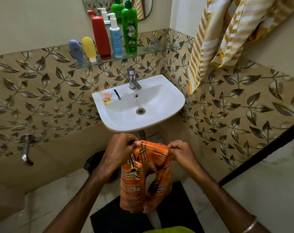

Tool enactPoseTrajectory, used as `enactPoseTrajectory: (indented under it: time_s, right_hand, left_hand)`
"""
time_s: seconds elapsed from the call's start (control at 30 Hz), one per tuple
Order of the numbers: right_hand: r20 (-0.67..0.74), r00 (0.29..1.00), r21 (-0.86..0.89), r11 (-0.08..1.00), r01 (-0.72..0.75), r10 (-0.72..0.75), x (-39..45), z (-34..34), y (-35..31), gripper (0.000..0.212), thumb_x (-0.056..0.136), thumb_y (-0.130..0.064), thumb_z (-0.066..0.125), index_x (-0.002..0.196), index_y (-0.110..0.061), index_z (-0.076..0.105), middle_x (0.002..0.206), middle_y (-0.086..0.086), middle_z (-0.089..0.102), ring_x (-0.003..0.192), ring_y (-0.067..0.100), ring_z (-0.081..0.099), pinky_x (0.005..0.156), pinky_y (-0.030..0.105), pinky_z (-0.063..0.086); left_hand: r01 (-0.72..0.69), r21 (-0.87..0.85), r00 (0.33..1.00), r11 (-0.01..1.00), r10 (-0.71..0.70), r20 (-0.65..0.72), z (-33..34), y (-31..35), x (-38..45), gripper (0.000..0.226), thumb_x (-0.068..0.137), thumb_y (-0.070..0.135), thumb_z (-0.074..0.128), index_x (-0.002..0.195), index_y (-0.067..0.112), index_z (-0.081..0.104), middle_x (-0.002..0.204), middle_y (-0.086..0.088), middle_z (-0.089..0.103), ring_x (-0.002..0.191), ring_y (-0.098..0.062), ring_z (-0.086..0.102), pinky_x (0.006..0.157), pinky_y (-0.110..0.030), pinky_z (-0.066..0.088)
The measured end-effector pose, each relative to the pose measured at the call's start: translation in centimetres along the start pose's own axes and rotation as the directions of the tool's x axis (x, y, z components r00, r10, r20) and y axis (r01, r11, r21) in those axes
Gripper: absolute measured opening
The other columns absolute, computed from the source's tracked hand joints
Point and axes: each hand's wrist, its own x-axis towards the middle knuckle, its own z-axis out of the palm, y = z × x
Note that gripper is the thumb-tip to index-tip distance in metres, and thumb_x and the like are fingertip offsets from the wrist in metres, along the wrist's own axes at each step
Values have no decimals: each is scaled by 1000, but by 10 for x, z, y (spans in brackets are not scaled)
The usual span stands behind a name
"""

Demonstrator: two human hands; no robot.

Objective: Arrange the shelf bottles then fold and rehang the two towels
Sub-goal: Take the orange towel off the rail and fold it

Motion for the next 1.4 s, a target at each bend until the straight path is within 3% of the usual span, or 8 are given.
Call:
enactPoseTrajectory:
  time_s: [0.2,0.37,0.5,0.73,0.87,1.07,1.27,1.4]
  right_hand:
    - [197,974,128,981,-144,117,-9,-14,-11,24,83,6,52,77,-8,71,69,8,65,61,17,56,49,24,42]
    - [230,968,68,990,-120,101,-13,-27,-21,19,75,-26,60,77,-14,74,78,9,69,68,13,61,57,22,49]
    - [262,962,65,994,-92,72,-14,-26,-25,15,89,-16,62,77,-16,70,76,6,67,66,12,59,56,21,46]
    - [245,967,158,981,-111,70,-12,-19,-34,17,96,-11,56,82,-13,66,76,10,59,66,19,57,55,29,48]
    - [292,956,105,994,-21,-10,-13,-12,-37,12,97,-9,59,91,-7,69,80,6,65,69,14,60,54,20,45]
    - [310,936,103,985,141,-167,-13,-16,-39,7,91,-8,70,95,-4,73,88,2,74,82,8,69,68,17,51]
    - [198,952,-150,953,263,-231,-18,-11,-32,30,78,5,72,92,-19,63,86,-4,64,77,8,58,66,28,52]
    - [56,918,-451,810,373,-392,-15,3,-18,22,86,-21,74,85,-26,53,82,-10,55,74,9,54,60,32,46]
  left_hand:
    - [6,39,999,999,-4,-40,-1,-4,2,10,89,25,70,90,17,76,81,5,75,73,-4,70,71,-34,62]
    - [5,118,999,993,1,-55,-2,-7,3,11,90,26,69,88,18,76,75,10,71,68,2,65,60,-18,52]
    - [-13,175,995,984,31,-98,1,-9,-1,12,93,26,67,89,19,76,74,11,70,63,5,60,54,-9,39]
    - [-71,268,988,961,104,-112,10,-6,2,31,93,27,67,123,20,67,102,-3,77,94,-20,72,79,-34,57]
    - [-179,105,984,978,175,40,20,5,-4,64,90,24,71,148,31,44,96,-1,76,91,-13,70,77,-29,54]
    - [-102,-66,968,993,114,223,28,22,-2,6,89,29,71,94,27,75,88,8,75,83,-2,69,80,-40,60]
    - [-97,-36,982,995,101,161,27,34,-5,10,87,31,73,88,21,75,82,6,74,78,-6,69,71,-32,58]
    - [-122,22,986,992,118,121,28,41,-8,14,87,32,74,89,18,76,80,5,74,77,-6,68,69,-31,57]
